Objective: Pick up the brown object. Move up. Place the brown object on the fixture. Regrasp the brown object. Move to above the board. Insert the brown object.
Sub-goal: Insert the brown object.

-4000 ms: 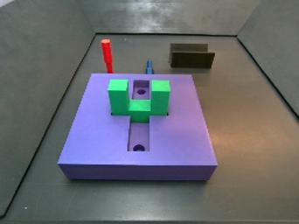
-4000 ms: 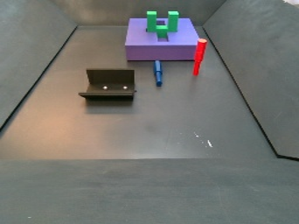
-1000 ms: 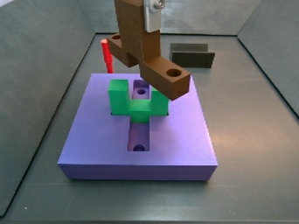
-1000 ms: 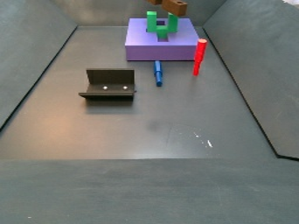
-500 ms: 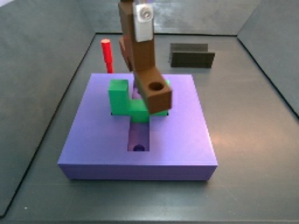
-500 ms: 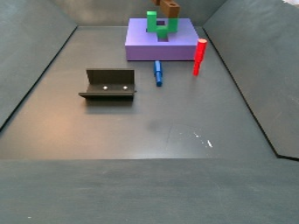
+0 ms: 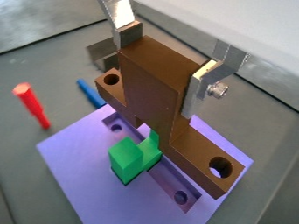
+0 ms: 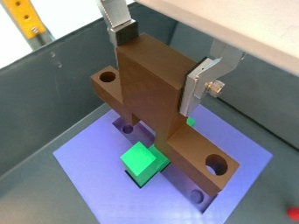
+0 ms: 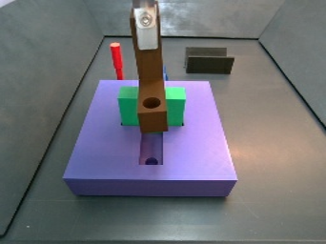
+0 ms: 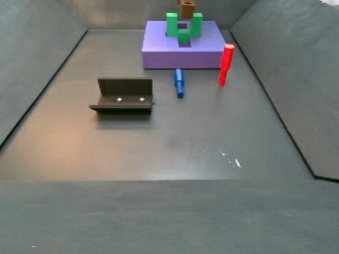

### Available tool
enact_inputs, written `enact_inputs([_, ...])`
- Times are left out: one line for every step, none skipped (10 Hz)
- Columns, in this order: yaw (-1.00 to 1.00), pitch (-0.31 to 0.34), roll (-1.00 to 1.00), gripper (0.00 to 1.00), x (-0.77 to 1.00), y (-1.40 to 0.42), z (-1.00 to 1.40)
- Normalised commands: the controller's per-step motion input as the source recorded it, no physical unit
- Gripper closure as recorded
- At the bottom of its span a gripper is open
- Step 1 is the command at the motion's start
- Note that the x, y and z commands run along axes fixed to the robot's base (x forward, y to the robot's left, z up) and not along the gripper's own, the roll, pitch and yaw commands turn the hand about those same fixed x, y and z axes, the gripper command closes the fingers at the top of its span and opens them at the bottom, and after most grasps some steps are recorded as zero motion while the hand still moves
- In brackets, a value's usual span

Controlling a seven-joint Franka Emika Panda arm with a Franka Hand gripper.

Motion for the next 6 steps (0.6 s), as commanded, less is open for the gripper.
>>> enact_inputs([-0.18,0.119,0.25,1.00,0.40,-0.07,-0.11])
enact_inputs([0.04,0.057,0.21,1.00,0.28,0.00,-0.30])
enact_inputs([0.21,0.050,0.23,1.00,0.26,0.00,-0.28])
enact_inputs([0.15,0.000,0.13,1.00,0.06,0.00,-0.32])
enact_inputs([0.05,0.000,0.00,1.00,0.00,0.00,-0.26])
enact_inputs([0.00,0.000,0.00,1.00,-0.16,0.03,-0.13])
